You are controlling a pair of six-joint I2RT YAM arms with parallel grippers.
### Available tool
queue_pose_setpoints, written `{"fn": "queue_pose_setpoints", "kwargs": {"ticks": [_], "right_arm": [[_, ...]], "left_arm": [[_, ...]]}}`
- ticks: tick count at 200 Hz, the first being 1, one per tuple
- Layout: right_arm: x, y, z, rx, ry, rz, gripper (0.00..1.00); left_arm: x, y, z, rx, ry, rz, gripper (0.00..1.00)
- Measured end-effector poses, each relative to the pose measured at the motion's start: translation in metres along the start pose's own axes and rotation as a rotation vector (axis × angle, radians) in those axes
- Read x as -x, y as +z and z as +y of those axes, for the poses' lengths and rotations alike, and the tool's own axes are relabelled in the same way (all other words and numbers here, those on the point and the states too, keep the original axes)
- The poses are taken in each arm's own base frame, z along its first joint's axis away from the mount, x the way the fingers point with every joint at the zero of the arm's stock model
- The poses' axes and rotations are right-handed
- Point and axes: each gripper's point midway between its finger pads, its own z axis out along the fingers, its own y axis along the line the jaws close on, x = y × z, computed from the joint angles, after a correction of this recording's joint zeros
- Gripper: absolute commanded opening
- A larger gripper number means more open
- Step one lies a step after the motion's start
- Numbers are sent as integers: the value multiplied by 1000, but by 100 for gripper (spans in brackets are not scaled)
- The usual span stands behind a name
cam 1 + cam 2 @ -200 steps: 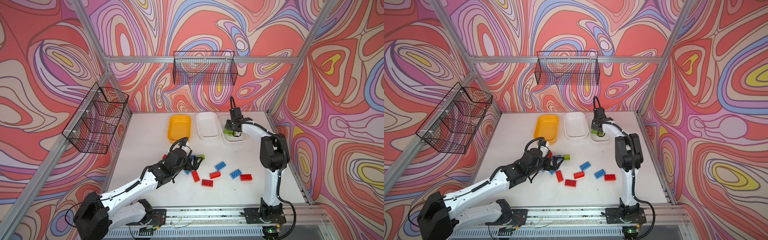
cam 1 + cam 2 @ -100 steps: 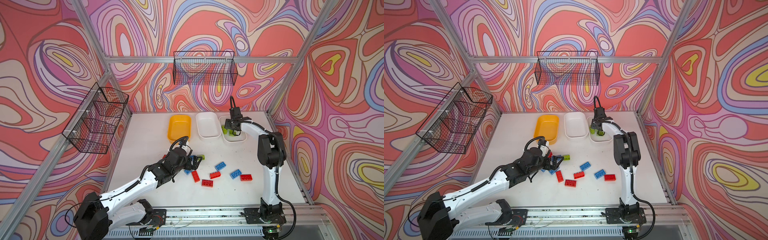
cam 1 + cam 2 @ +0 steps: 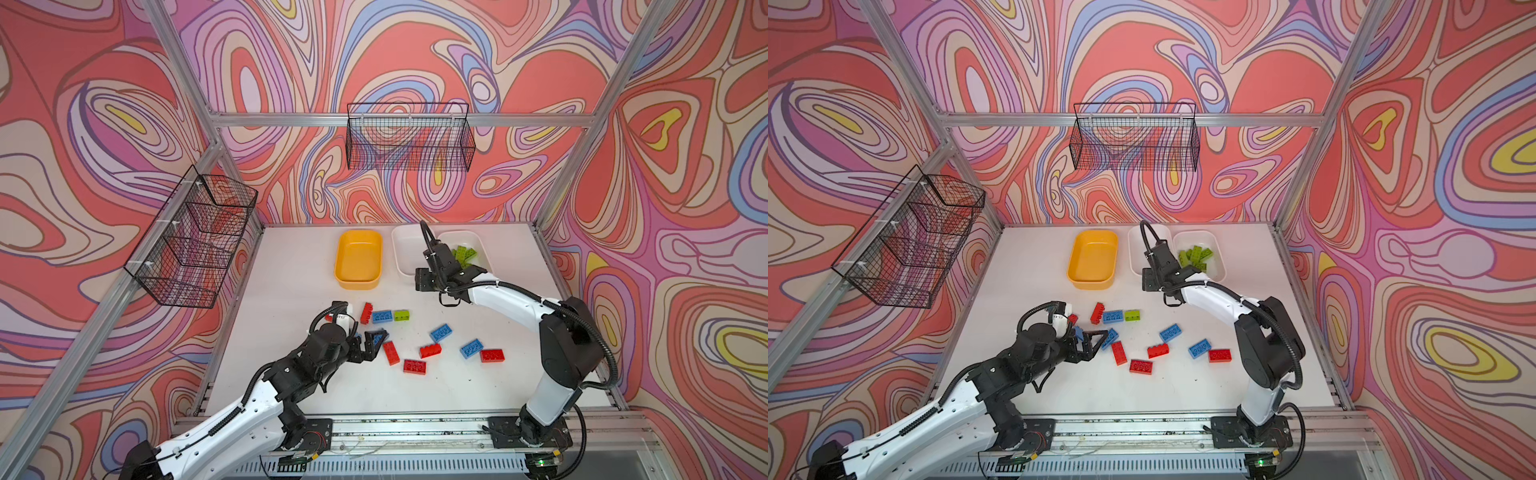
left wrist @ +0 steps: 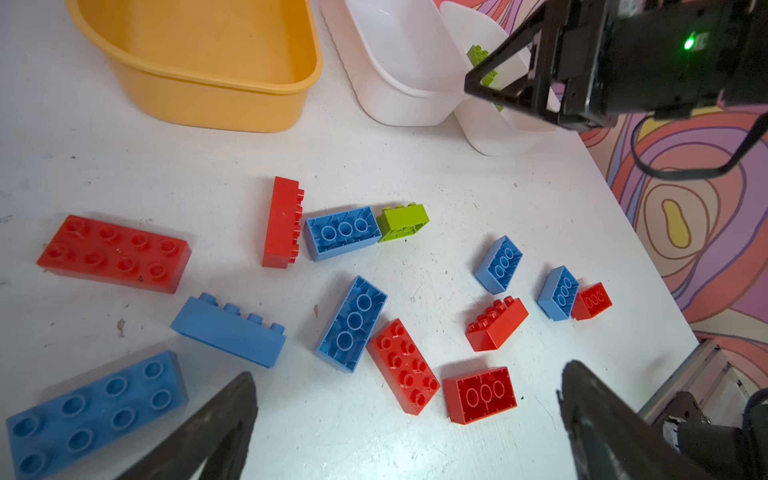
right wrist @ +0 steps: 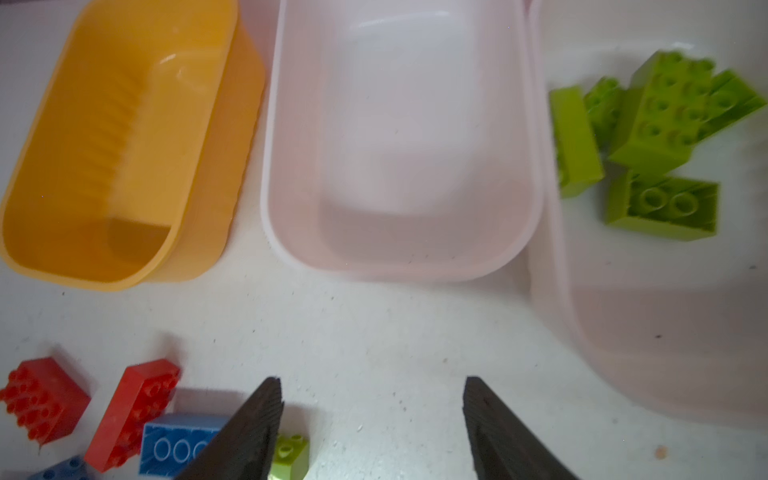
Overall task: Sort the legos into containers by color
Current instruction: 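Move the right gripper to the last lime-green brick and grasp it, then carry the lime-green brick with the right gripper into the farther white tray and release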
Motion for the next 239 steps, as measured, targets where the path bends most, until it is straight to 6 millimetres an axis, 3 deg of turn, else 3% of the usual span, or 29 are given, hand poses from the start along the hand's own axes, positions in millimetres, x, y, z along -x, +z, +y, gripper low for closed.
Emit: {"fn": "queue_pose_setpoints", "kwargs": {"ticks": [46,117,163,192,239], "right_arm": [[-42,13,38,35,-41,70,73],[-58,24,58,69,-28,83,73],[-87,37,62,58,-48,145,73],[-88,37,63,60,-44,146,70],[-96,44,59,42,-42,167,57]], "left_arm": [[-4,-19,8,-11,-41,-28,100],[-20,-24,23,18,-64,-8,100],[-24,-21,26,32,-61,9,100],[-28,-18,29,40,-59,19,100],[-30,-18,30,42,-59,22,100]]}}
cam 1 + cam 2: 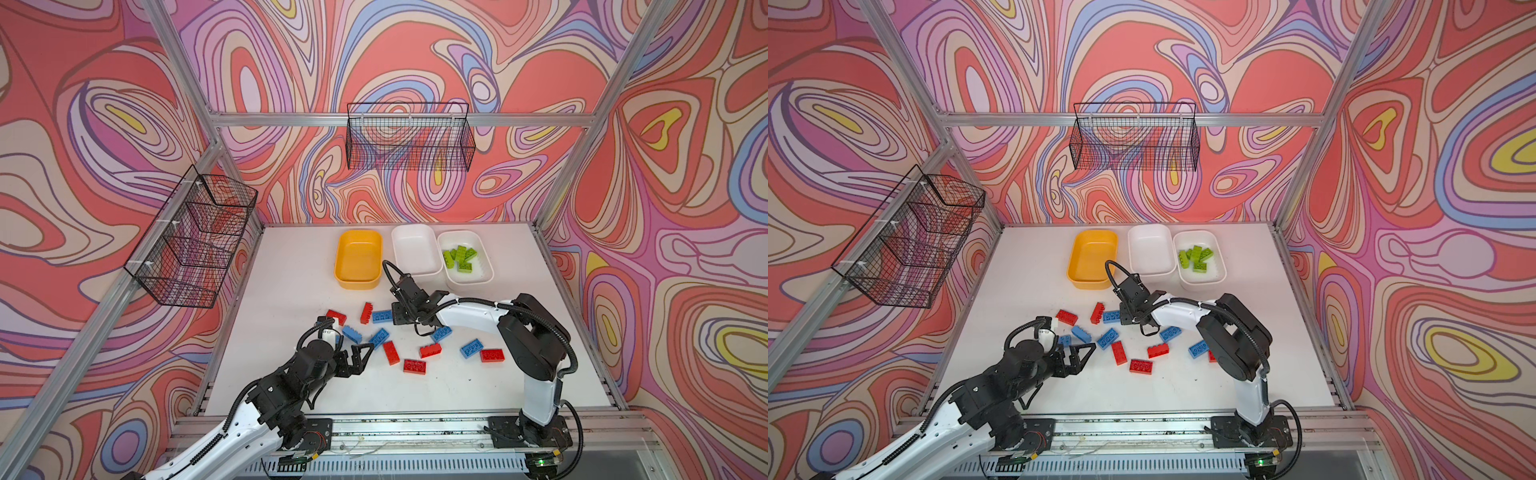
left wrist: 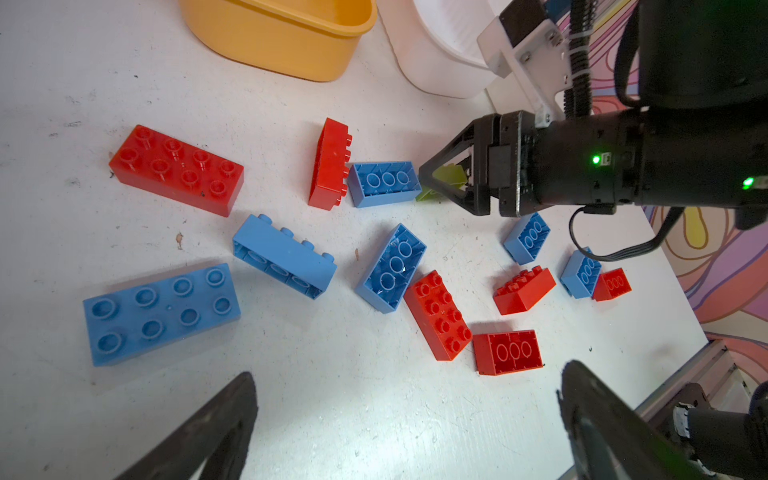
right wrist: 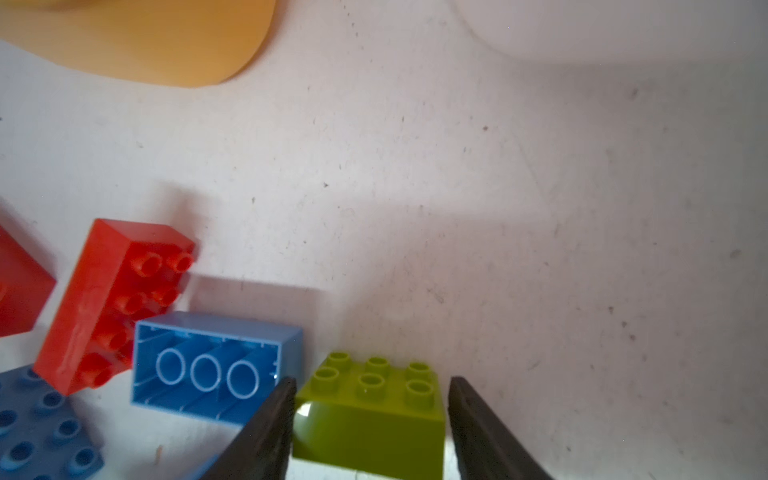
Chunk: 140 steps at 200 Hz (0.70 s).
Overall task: Sort the legos into containers by color
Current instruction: 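Carry the lime-green brick with the right gripper into the farther white tray and release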
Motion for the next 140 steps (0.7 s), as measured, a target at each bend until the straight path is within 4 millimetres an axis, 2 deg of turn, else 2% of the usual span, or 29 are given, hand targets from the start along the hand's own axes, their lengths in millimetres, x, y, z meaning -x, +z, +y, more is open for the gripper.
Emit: {"fn": "queue_pose_setpoints", "kwargs": {"ticks": [11,57,99,117,128,140], "right_arm": [[-2,3,-1,-5,-2,6,56],[1,2,-3,-19,-4,-5,40],[3,-8,-14,-76,-30,0,37],[18,-24,-22,-94,-31,-31,37],[35,-38,-31,-100,-14,-67,37],[60,-55,-52,-110,29,-122,36]], "left_arm": [[0,0,0,-2,0,-2,100],[2,-2,-1,-11,-3,-13,100],[1,-2,-1,-10,-1,-11,100],[-2,2,1,4,7,6,100],[-4,5,1,16,18,24,100],[-3,9,-1,25,28,40,100]]}}
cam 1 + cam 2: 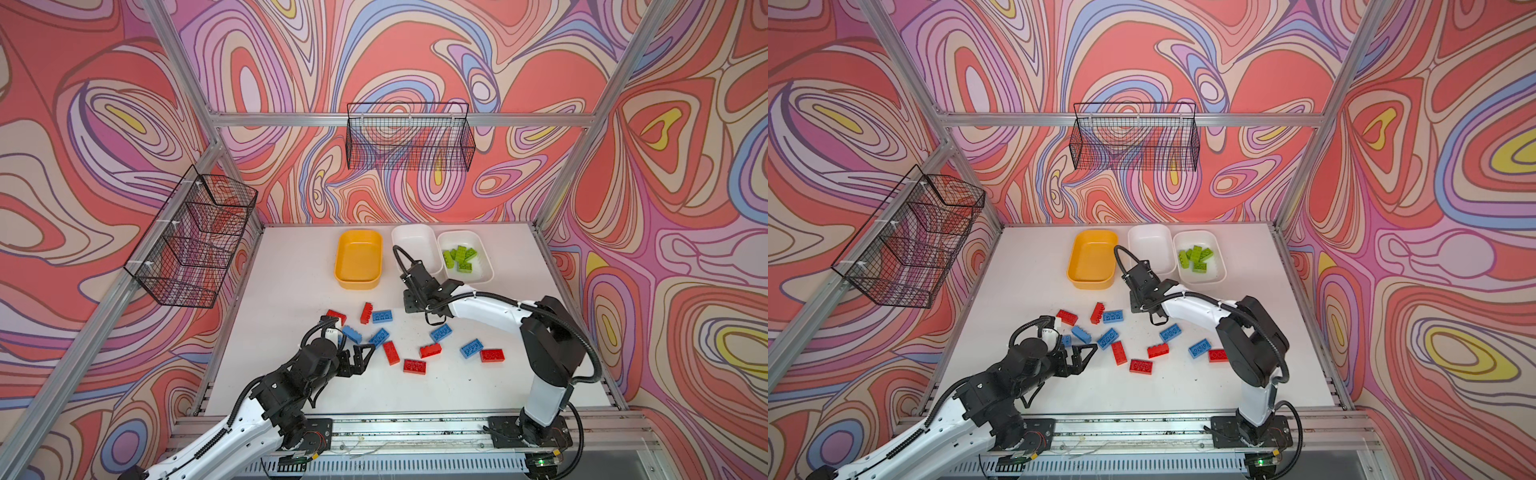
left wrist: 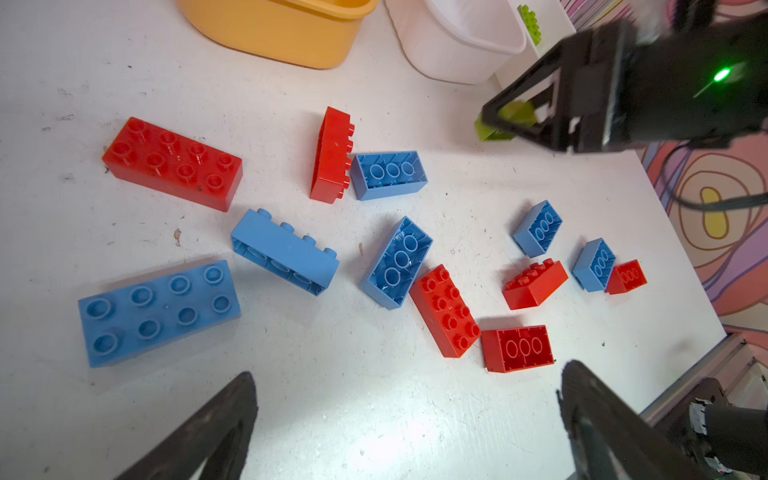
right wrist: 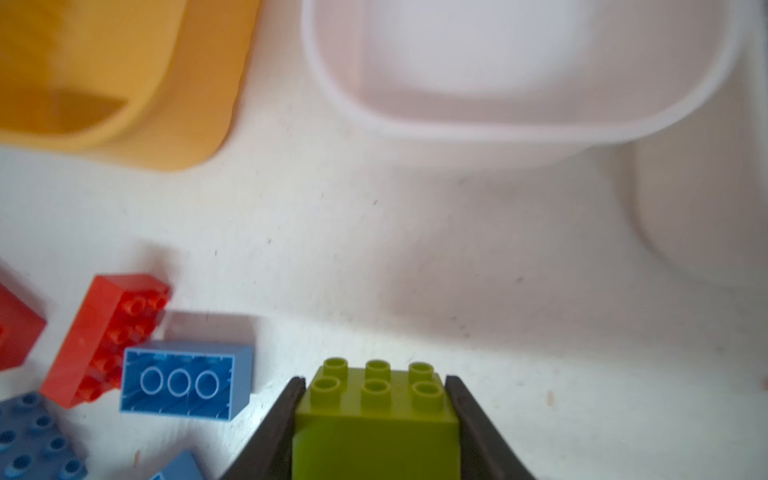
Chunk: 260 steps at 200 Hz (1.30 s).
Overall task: Sort the legos into containers by color
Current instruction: 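Carry the lime-green brick with the right gripper into the farther white tray and release, then move the right gripper to a blue brick among the red bricks and grasp it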
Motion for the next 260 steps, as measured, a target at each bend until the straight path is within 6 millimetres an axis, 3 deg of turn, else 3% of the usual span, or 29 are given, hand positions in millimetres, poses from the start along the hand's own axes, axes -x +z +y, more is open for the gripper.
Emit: {"fn": "queue_pose_setpoints", "kwargs": {"ticks": [27,49,71,105,124,146,168,194,221,260], "right_arm": [[60,-19,-69,-63,129,-111,36],[88,-18,-118,-120,203,-156,36],[102,-1,-151,-161,241,-152,36],[111,44,-179,-196,266,-111,36],[115,65,-190,-208,273,-92,40],[120,82,-198,-215,276,-87,55],[123,86,-200,-212,267,-88,73],[125,85,-197,-191,266,-94,78],[119,66,-192,-164,265,-95,81],[122,-4,-173,-116,249,-173,83]], "left_arm": [[7,10,-10,3,21,16,100],[13,22,-18,15,42,35,100],[21,35,-26,32,67,58,100],[47,51,-50,22,103,40,100],[58,57,-53,26,110,30,100],[59,65,-46,46,99,43,100],[58,71,-36,66,82,62,100],[59,72,-35,63,72,66,100],[59,70,-37,54,61,64,100],[57,59,-37,21,15,47,100]]}}
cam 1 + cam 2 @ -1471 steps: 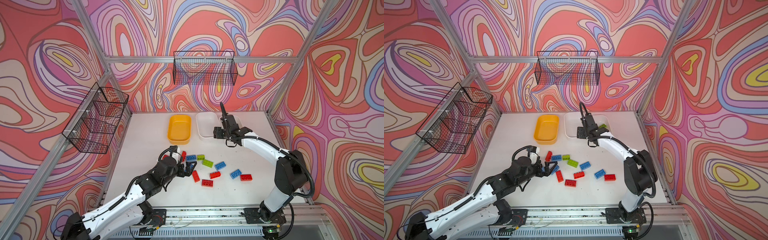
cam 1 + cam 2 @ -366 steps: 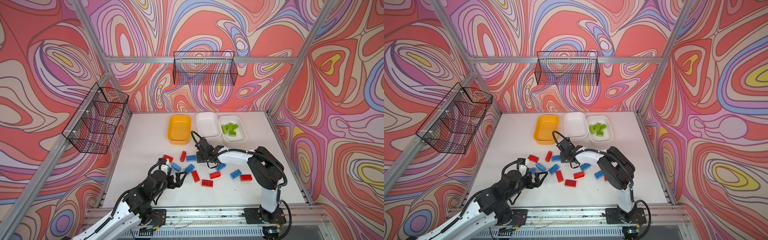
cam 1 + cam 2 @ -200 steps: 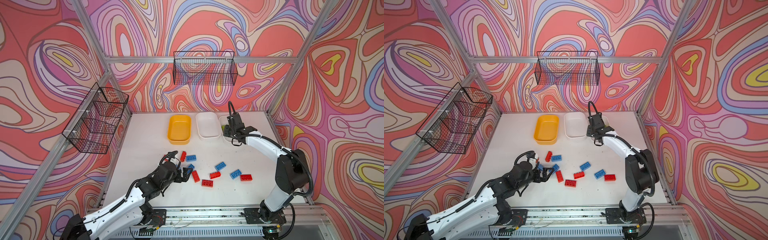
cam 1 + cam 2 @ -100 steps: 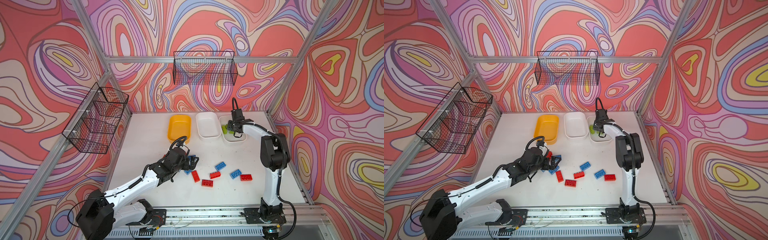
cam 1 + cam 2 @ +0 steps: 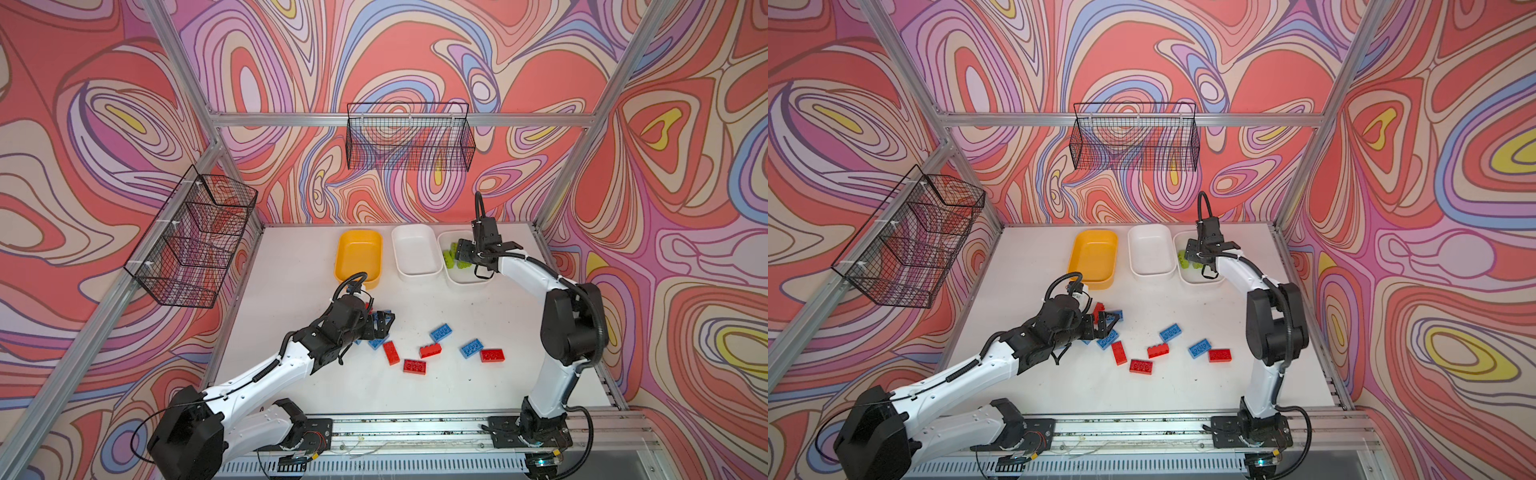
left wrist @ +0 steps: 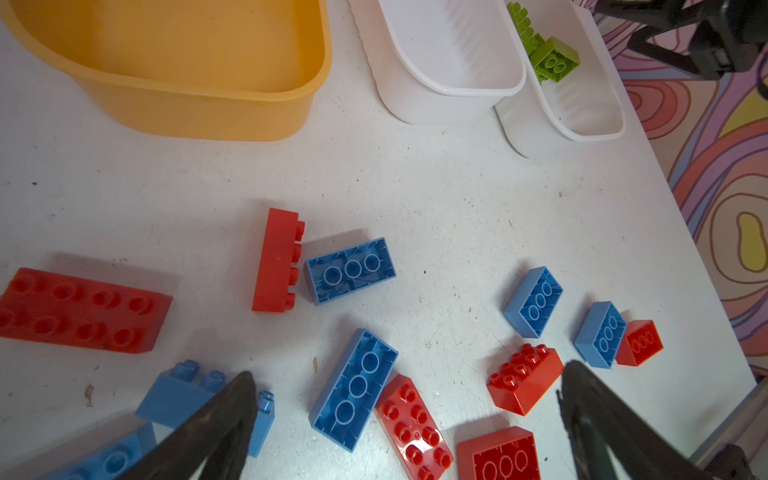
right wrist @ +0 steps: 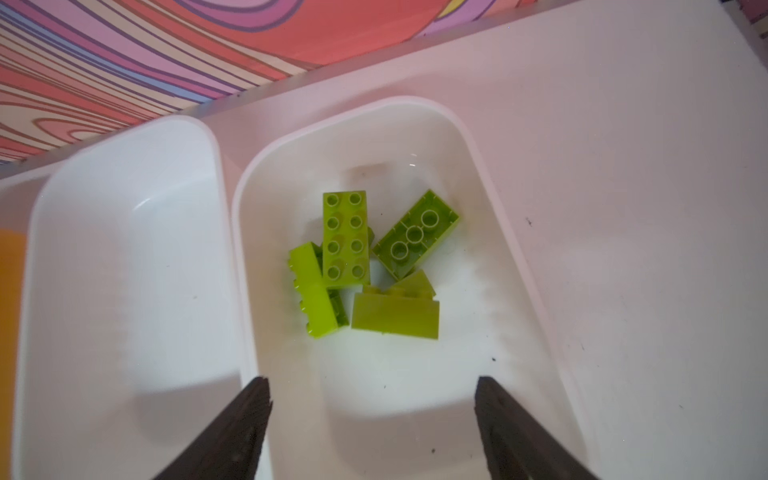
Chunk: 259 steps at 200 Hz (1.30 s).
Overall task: Sort the legos into containers by color
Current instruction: 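Move the right gripper to a blue brick among the red bricks and grasp it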
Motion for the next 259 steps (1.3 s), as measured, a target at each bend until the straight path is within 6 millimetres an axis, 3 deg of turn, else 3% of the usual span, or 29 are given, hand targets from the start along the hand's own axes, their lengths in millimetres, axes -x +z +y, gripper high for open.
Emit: {"fn": "queue_pose_setpoints", "kwargs": {"ticks": [25,47,73,96,128,183,259], "right_arm": [[-9,-49,20,64,-30,-45,84],[-43,-75,41,121,-78,-26,84],[-102,-83,61,180,-152,70,86],[-152,-85,70,201,-217,167,86],[-193,-90,73,211,-268,245,86],[-230,-90,60,187,-268,320,87],[-241,-90,58,182,-255,344,87]], "left_arm": [[-11,-7,3,-29,-28,9,100],[-23,-13,5,-60,-51,13,100],[-39,-18,12,-81,-66,30,100],[-40,-27,9,-117,-67,11,100],[-33,-46,-2,-180,-54,-35,100],[-44,-52,4,-190,-54,-36,100],[-51,-50,9,-175,-53,-17,100]]}}
